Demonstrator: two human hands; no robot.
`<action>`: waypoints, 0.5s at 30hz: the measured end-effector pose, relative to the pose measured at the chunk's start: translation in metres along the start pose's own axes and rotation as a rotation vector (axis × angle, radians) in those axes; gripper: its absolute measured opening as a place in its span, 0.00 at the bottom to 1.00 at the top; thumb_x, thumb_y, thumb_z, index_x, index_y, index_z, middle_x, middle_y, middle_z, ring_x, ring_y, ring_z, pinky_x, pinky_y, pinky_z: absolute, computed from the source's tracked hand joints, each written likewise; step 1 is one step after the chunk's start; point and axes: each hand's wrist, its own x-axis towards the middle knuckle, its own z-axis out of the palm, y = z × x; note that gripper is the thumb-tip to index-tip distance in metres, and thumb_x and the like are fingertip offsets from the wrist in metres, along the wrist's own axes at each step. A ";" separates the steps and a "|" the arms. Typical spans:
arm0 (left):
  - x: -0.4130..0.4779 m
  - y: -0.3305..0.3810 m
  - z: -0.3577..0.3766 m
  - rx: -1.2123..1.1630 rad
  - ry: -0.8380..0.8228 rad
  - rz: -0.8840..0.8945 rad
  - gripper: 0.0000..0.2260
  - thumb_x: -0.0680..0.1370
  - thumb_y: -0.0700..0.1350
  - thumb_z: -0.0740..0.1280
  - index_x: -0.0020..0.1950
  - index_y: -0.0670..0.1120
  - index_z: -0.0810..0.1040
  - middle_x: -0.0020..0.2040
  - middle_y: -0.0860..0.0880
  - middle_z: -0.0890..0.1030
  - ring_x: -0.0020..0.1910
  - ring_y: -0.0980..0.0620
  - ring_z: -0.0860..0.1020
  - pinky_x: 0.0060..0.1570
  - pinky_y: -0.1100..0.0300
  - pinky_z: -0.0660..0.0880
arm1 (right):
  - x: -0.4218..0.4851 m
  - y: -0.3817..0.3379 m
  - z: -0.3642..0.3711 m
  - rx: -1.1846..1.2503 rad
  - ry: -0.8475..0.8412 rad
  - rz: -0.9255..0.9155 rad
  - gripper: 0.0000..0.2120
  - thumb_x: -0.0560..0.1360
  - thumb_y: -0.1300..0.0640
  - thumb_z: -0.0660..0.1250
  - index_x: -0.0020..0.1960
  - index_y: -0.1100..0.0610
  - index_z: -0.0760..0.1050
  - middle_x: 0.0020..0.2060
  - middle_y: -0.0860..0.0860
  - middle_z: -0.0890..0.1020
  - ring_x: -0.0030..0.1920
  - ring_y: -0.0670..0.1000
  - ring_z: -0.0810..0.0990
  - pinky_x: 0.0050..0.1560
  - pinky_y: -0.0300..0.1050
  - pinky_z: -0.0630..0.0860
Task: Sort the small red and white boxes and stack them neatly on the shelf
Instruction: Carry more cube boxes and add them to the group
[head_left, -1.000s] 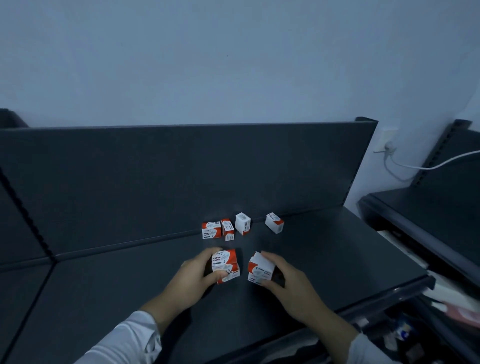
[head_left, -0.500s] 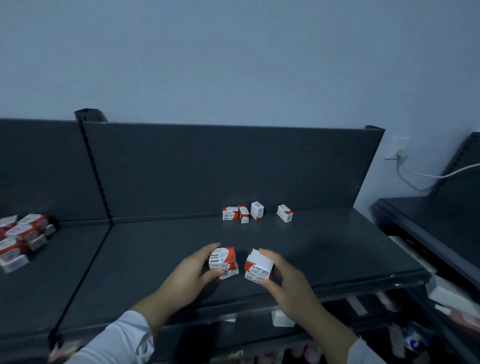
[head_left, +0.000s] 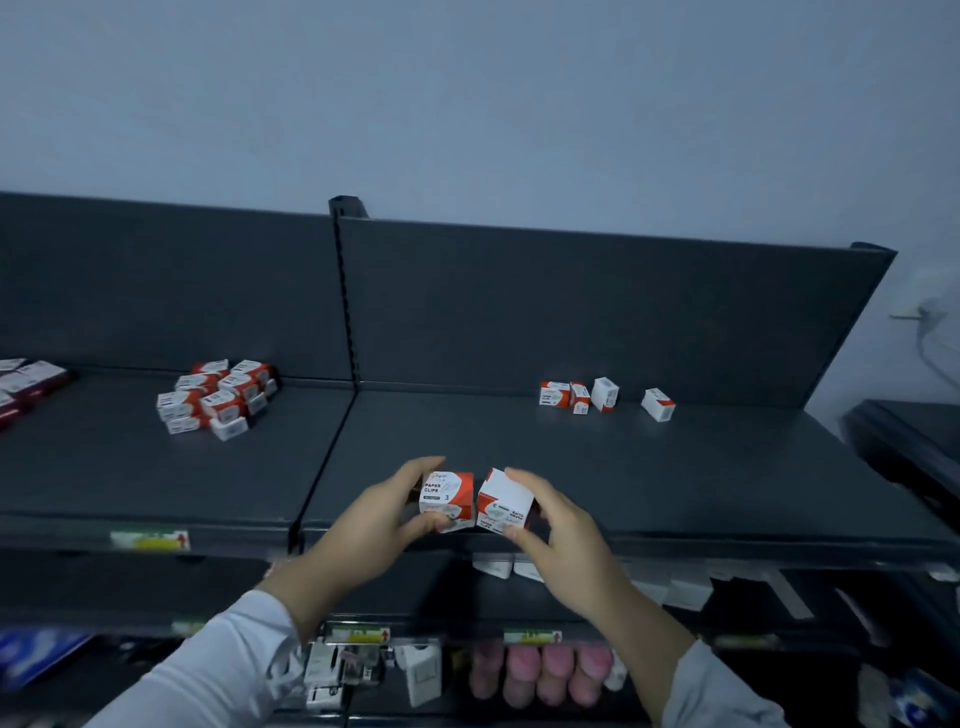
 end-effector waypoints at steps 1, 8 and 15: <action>-0.006 -0.006 -0.010 0.007 0.007 -0.008 0.24 0.77 0.51 0.70 0.70 0.58 0.65 0.59 0.65 0.77 0.57 0.72 0.73 0.56 0.70 0.71 | 0.004 -0.008 0.008 0.006 -0.014 -0.004 0.29 0.76 0.58 0.71 0.72 0.42 0.66 0.64 0.40 0.76 0.63 0.39 0.73 0.64 0.37 0.71; -0.042 -0.065 -0.091 0.039 0.082 -0.054 0.19 0.78 0.48 0.69 0.64 0.62 0.67 0.55 0.65 0.78 0.53 0.69 0.76 0.50 0.69 0.74 | 0.048 -0.072 0.092 0.037 -0.098 -0.075 0.29 0.77 0.58 0.70 0.71 0.38 0.64 0.66 0.37 0.73 0.66 0.38 0.71 0.67 0.40 0.70; -0.062 -0.142 -0.183 0.057 0.087 -0.069 0.19 0.77 0.46 0.70 0.63 0.60 0.68 0.55 0.64 0.79 0.55 0.69 0.75 0.54 0.69 0.72 | 0.095 -0.141 0.183 0.055 -0.144 -0.084 0.28 0.77 0.58 0.70 0.71 0.37 0.64 0.66 0.38 0.73 0.66 0.39 0.70 0.67 0.39 0.70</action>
